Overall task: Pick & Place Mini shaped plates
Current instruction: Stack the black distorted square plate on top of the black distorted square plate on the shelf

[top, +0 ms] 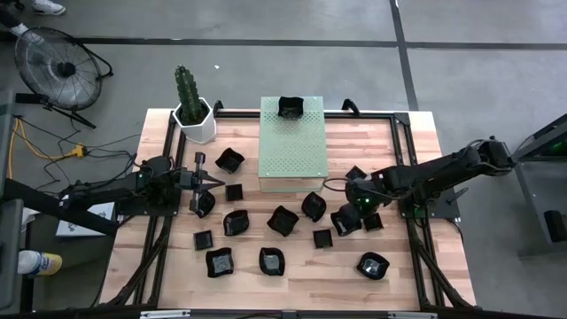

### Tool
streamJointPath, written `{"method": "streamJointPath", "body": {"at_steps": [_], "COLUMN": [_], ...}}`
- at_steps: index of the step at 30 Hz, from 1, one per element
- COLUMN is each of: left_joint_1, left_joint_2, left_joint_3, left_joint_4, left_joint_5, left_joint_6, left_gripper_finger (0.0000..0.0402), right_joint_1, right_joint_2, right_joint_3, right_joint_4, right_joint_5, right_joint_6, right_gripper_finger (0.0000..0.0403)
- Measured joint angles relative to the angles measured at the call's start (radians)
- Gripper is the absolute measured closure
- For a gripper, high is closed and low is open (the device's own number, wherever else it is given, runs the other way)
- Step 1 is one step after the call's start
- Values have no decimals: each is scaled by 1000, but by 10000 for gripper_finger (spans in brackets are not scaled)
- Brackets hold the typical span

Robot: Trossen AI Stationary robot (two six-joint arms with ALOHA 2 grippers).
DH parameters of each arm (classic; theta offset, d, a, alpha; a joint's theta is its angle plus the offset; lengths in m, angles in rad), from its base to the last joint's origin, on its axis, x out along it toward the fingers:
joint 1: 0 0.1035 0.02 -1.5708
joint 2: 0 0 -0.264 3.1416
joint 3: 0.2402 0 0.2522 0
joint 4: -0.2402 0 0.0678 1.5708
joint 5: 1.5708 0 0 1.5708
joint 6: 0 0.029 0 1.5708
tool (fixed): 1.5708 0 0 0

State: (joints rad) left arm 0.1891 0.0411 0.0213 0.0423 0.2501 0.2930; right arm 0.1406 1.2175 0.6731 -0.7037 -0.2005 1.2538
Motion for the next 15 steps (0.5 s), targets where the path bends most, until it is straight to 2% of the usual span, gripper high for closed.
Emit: {"method": "streamJointPath", "body": {"at_steps": [7, 15], "left_joint_1": [0, 0], "left_joint_2": [0, 0], "left_joint_3": [0, 0], "left_joint_4": [0, 0], "left_joint_5": [0, 0], "left_joint_6": [0, 0], "left_gripper_finger": [399, 399], "right_joint_1": [0, 0], "right_joint_2": [-73, -116], "right_joint_3": [34, 168], "right_joint_4": [4, -37], "right_joint_5": [-14, -5], "right_joint_6": [3, -17], "right_gripper_finger": [402, 403]}}
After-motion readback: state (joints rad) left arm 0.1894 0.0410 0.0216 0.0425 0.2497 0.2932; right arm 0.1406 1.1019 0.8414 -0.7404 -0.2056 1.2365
